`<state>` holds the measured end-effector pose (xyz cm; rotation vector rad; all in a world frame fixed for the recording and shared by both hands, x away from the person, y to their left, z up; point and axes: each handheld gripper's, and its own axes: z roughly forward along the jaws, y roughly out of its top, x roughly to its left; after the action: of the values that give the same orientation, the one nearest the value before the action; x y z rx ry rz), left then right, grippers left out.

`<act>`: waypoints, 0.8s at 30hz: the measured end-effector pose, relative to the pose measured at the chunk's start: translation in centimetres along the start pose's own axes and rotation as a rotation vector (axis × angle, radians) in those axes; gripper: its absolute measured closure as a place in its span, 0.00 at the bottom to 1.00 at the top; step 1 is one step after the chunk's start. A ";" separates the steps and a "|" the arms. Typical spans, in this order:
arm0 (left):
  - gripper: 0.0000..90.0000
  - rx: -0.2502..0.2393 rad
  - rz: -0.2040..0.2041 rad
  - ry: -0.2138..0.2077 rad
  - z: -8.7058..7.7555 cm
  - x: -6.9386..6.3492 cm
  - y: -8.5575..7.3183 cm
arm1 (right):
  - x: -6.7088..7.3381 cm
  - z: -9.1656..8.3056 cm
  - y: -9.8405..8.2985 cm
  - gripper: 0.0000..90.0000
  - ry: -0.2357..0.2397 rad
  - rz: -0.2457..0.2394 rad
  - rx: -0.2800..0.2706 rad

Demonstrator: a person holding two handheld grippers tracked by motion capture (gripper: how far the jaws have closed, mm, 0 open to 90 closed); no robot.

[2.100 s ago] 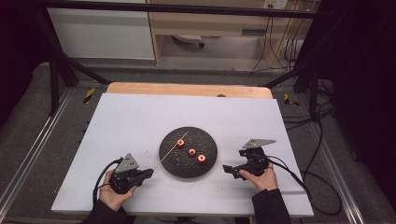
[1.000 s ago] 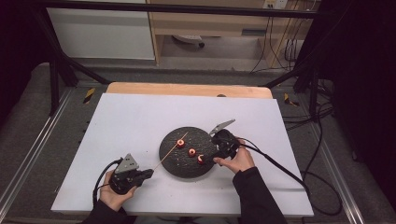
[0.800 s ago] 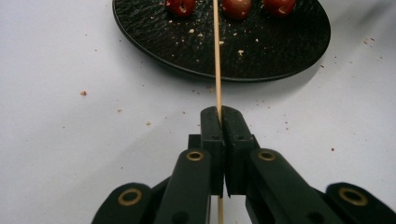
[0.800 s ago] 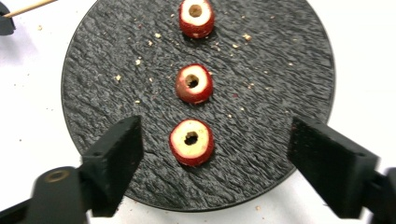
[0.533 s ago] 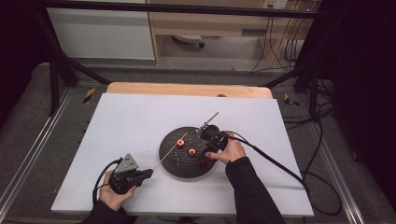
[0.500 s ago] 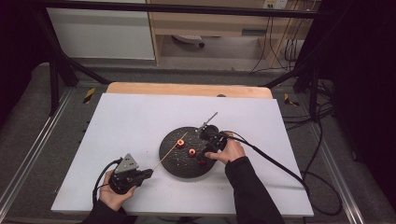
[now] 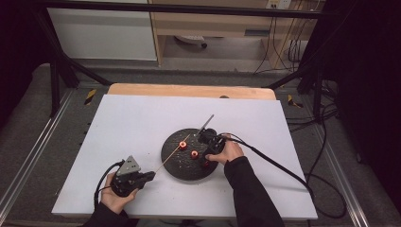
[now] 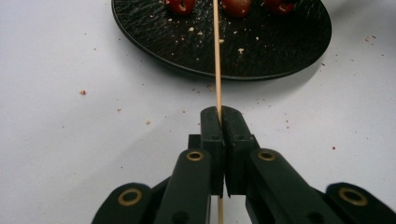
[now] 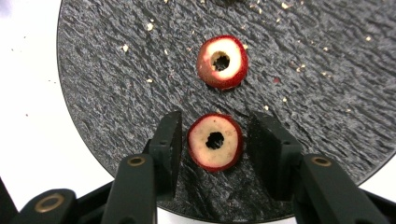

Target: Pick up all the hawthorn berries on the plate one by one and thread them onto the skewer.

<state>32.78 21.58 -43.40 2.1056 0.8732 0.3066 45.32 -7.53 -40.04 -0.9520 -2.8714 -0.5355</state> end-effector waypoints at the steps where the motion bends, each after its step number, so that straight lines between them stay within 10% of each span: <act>1: 0.98 0.000 0.000 0.000 0.0 0.0 0.0 | 0.0 0.0 0.0 0.64 0.005 0.002 0.004; 24: 0.98 -0.002 0.002 -0.003 0.0 -0.1 0.0 | -0.2 0.1 0.1 0.68 0.011 0.023 0.032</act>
<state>32.72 21.51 -43.34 2.1045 0.8691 0.3047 45.58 -7.52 -40.11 -0.9734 -2.8463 -0.4901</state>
